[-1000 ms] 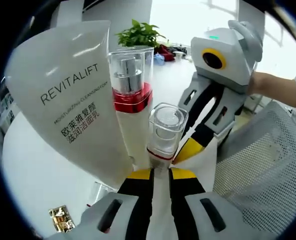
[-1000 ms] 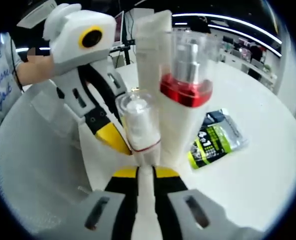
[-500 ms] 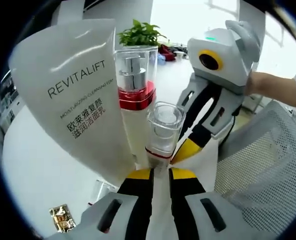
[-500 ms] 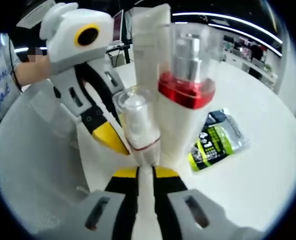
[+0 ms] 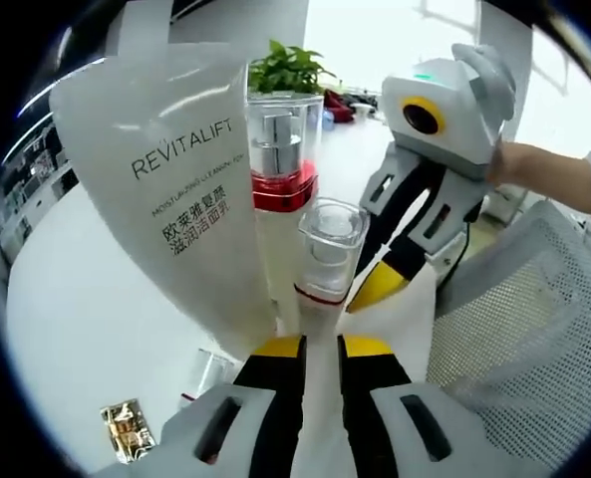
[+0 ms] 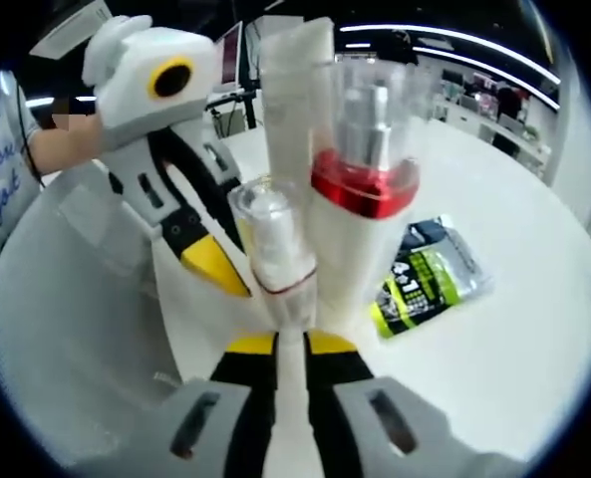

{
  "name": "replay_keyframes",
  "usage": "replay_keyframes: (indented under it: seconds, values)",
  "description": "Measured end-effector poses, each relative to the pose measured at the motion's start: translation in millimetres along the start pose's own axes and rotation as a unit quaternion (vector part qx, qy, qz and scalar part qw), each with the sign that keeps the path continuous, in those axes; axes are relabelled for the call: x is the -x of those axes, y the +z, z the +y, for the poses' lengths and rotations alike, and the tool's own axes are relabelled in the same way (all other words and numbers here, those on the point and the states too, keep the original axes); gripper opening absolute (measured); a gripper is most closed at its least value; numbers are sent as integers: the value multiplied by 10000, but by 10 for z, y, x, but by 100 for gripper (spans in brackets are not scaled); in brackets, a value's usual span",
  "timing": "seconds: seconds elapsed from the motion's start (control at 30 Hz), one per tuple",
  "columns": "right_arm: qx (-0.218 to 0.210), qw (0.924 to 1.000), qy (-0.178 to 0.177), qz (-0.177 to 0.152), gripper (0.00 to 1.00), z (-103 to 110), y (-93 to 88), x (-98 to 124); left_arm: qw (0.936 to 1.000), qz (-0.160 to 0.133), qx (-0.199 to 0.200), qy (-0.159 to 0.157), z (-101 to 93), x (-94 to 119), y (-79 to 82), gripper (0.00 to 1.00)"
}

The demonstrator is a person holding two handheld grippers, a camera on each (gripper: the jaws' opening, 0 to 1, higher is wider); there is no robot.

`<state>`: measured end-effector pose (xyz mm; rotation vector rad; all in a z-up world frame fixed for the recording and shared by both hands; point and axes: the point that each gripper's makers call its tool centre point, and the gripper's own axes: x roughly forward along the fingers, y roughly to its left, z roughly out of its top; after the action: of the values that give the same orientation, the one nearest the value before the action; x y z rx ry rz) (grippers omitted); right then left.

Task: Arrange the skincare products in the storage area until every visible bottle or jar stands upright without overlapping.

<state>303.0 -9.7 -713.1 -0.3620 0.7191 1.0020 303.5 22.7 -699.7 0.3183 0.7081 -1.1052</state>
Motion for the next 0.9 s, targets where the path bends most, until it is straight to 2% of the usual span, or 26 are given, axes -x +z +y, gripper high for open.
replay_keyframes:
  seconds: [0.47, 0.9]
  values:
    - [-51, 9996, -234, -125, 14, 61, 134, 251, 9993, -226, 45, 287, 124, 374, 28, 13]
    - [-98, 9980, -573, -229, 31, 58, 294, 442, 9971, -384, 114, 655, 270, 744, 22, 26]
